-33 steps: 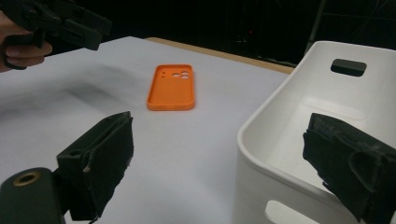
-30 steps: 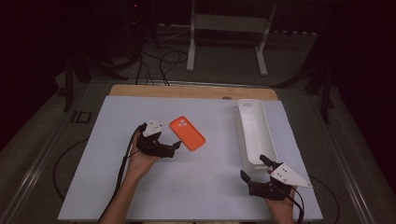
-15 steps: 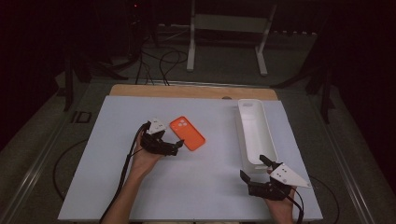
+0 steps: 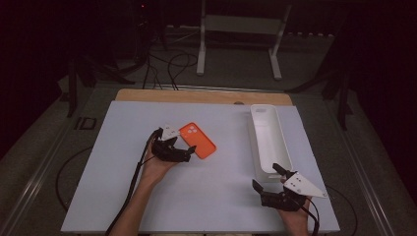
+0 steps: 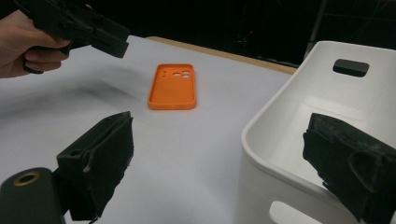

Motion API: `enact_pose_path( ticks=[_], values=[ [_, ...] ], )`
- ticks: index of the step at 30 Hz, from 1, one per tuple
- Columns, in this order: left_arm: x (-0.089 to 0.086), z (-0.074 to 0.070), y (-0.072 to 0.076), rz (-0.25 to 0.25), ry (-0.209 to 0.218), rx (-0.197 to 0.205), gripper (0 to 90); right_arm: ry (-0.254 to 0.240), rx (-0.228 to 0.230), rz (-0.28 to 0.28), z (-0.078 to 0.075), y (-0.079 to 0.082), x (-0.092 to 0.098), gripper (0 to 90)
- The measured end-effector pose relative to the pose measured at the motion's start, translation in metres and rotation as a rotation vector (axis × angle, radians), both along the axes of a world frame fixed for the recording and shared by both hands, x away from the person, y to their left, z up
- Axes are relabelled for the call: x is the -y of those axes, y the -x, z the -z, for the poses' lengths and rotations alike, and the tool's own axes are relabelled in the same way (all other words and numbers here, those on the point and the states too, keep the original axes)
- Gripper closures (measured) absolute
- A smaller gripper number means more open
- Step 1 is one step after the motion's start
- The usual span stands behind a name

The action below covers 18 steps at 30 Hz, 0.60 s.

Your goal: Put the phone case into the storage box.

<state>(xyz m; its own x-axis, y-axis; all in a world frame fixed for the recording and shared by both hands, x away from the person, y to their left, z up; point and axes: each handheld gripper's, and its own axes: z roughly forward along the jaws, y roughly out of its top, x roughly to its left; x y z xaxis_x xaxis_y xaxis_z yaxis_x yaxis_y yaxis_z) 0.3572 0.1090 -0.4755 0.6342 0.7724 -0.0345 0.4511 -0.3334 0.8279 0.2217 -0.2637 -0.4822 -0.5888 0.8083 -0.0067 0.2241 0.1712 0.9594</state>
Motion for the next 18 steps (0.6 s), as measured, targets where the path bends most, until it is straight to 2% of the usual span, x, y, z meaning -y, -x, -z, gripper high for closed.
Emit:
enact_pose_path(
  ticks=[7, 8, 14, 17, 18],
  values=[
    [0.006, 0.001, -0.002, 0.000, -0.013, 0.005, 18.5, 0.001, 0.001, -0.002, 0.000, 0.000, -0.001, 8.8],
    [0.006, 0.001, -0.002, -0.001, -0.008, 0.004, 24.2, 0.001, 0.001, -0.002, 0.000, 0.000, -0.001, 8.8],
    [0.010, 0.004, -0.007, 0.013, 0.007, -0.025, 45.1, 0.001, 0.001, -0.002, 0.000, 0.000, -0.001, 8.8],
    [0.012, 0.006, -0.007, 0.021, 0.009, -0.029, 52.4, 0.001, 0.001, -0.003, 0.000, 0.000, -0.001, 8.8],
    [0.013, 0.008, -0.009, 0.025, 0.012, -0.042, 52.4, 0.001, 0.001, -0.003, 0.000, 0.000, -0.001, 8.8]
  ],
)
